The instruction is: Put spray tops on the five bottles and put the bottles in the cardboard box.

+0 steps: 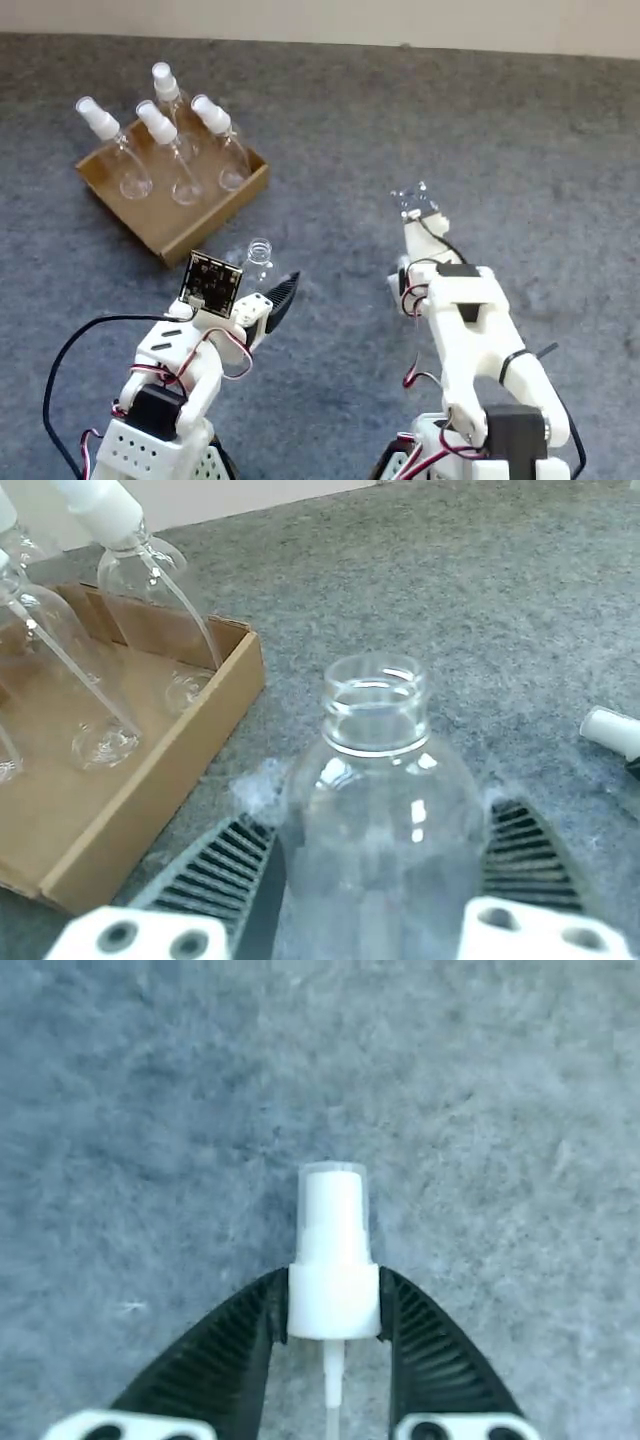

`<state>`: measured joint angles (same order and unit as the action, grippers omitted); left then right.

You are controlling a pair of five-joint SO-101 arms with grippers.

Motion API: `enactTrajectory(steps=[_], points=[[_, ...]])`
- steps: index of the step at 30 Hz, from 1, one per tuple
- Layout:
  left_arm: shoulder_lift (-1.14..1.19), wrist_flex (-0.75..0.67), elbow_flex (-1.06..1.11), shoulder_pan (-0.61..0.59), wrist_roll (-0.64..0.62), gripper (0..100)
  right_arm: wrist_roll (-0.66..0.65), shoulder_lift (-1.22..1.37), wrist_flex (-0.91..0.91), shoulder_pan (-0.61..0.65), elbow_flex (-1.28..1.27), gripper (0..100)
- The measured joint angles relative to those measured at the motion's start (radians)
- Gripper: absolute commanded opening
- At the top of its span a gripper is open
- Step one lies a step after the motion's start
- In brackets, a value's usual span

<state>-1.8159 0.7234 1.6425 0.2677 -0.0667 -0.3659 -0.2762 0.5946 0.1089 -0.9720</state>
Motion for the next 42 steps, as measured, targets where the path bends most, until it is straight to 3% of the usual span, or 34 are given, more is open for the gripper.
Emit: enactTrajectory(steps=[4,10,21,39,42], points=[[0.0,0.0,0.0,0.0,0.0,19,-0.064,0.009,0.006,0.0,0.0,21.7],[0.0,0.0,0.0,0.0,0.0,19,-0.132,0.009,0.075,0.0,0.002,22.4],[0.0,0.0,0.0,0.0,0.0,19,-0.137,0.015,0.351,0.041,0.252,22.2],[0.0,0.0,0.0,0.0,0.0,19,-0.072,0.376,0.42,0.044,0.485,21.8],[0.0,0.0,0.0,0.0,0.0,19,-0.071,0.377,0.42,0.044,0.494,14.9]])
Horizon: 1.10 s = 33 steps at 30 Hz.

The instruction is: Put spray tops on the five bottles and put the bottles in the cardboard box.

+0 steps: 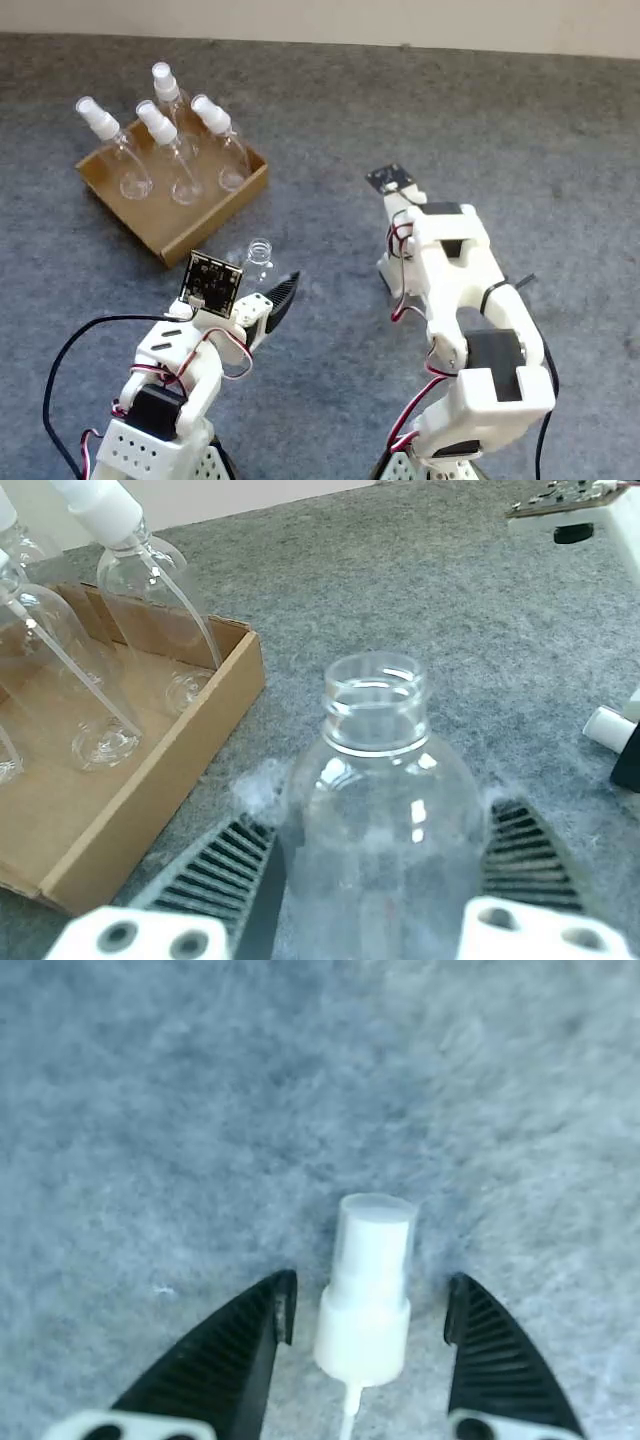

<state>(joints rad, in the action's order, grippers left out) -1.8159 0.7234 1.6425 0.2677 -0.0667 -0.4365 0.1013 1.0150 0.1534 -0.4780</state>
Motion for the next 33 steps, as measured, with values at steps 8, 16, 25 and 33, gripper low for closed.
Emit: enactTrajectory(steps=[8,16,25,33], points=[[0.0,0.0,0.0,0.0,0.0,19,0.0,0.0,-0.003,0.0,0.002,1.2],[0.0,0.0,0.0,0.0,0.0,19,0.0,-0.02,0.009,0.0,0.002,1.2],[0.0,0.0,0.0,0.0,0.0,19,0.009,-0.354,0.049,0.002,0.002,1.4],[0.0,-0.187,0.025,0.103,0.0,18,0.232,-0.672,0.103,0.002,0.002,1.4]])
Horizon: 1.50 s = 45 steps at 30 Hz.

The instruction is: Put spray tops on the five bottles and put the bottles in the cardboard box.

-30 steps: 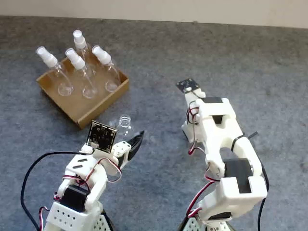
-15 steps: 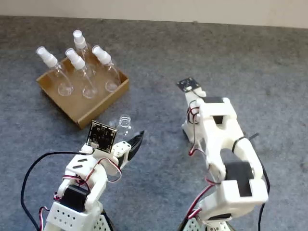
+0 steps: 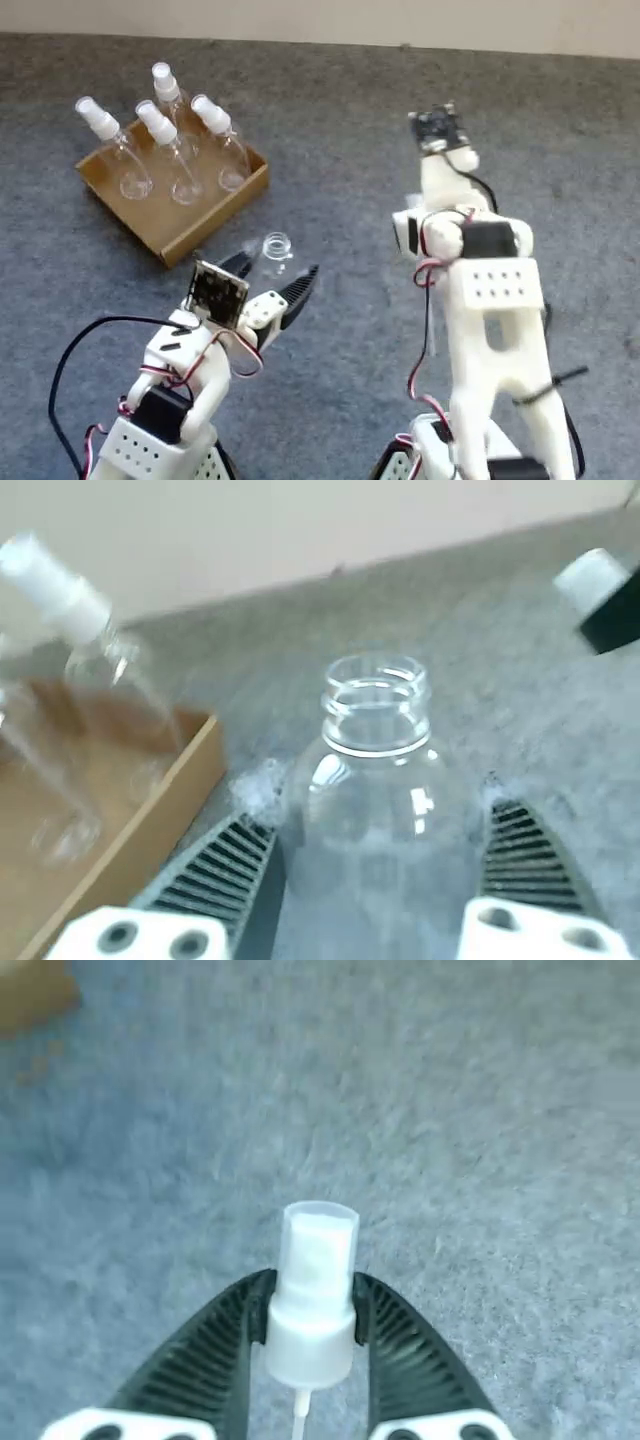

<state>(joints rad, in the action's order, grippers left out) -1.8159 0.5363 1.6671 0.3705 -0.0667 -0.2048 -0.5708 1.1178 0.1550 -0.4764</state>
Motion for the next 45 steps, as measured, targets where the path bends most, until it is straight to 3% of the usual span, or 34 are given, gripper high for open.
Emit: enactTrajectory(steps=[8,18,29,37,45], points=[[0.0,-0.18,0.006,0.192,0.0,18,0.15,-0.229,0.002,0.0,0.0,1.6],[0.0,-0.186,0.006,0.387,0.0,18,0.249,-0.474,-0.009,0.0,0.0,1.6],[0.0,-0.061,0.006,0.436,0.0,18,0.302,-0.726,-0.075,0.025,0.072,1.6],[0.0,-0.037,0.006,0.437,0.0,18,0.302,-0.763,-0.077,0.17,0.184,1.6],[0.0,-0.023,0.006,0.437,0.0,18,0.302,-0.764,-0.138,0.189,0.135,1.6]])
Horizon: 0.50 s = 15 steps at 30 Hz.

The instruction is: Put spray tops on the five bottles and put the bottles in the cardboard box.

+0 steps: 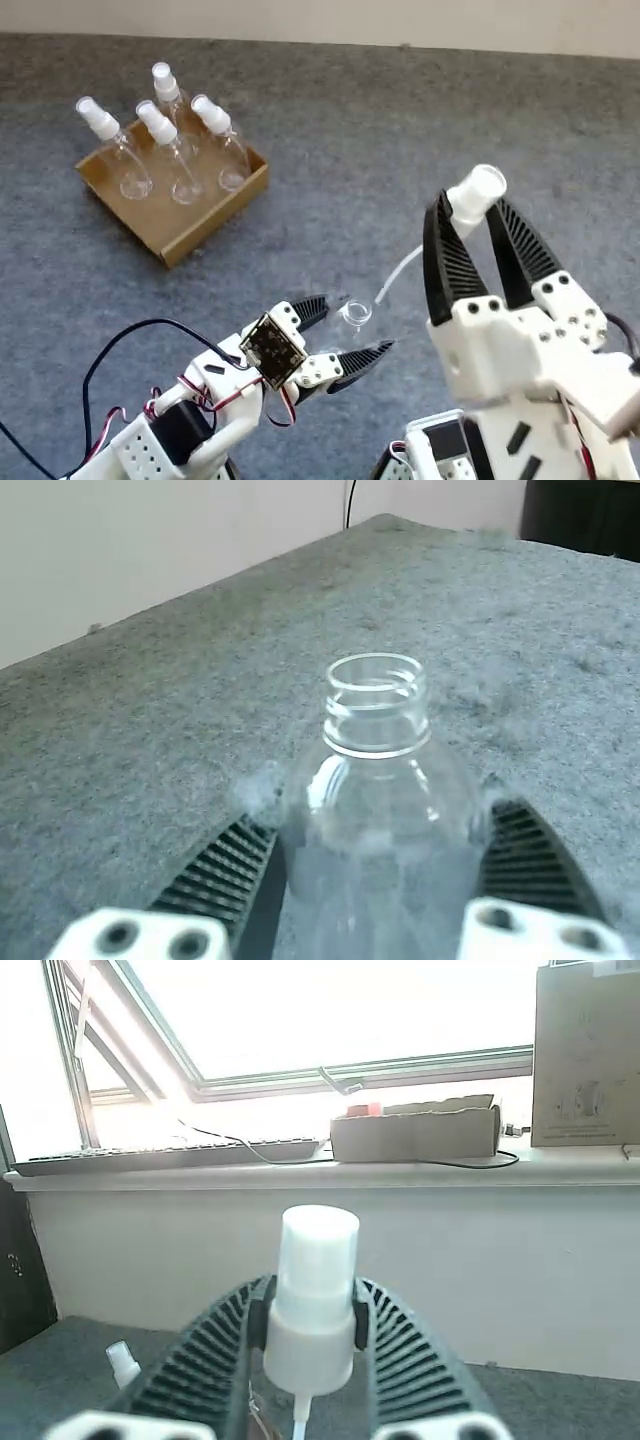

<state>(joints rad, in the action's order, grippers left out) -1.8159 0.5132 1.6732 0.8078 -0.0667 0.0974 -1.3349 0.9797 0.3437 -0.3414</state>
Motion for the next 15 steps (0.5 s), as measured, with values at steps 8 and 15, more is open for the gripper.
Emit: enactTrajectory(steps=[8,15], points=[[0.0,0.0,0.0,0.0,0.0,18,0.0,0.003,-0.092,0.003,-0.204,1.5],[0.0,-0.005,0.0,0.0,0.0,18,0.0,0.003,-0.1,0.104,-0.242,1.5]])
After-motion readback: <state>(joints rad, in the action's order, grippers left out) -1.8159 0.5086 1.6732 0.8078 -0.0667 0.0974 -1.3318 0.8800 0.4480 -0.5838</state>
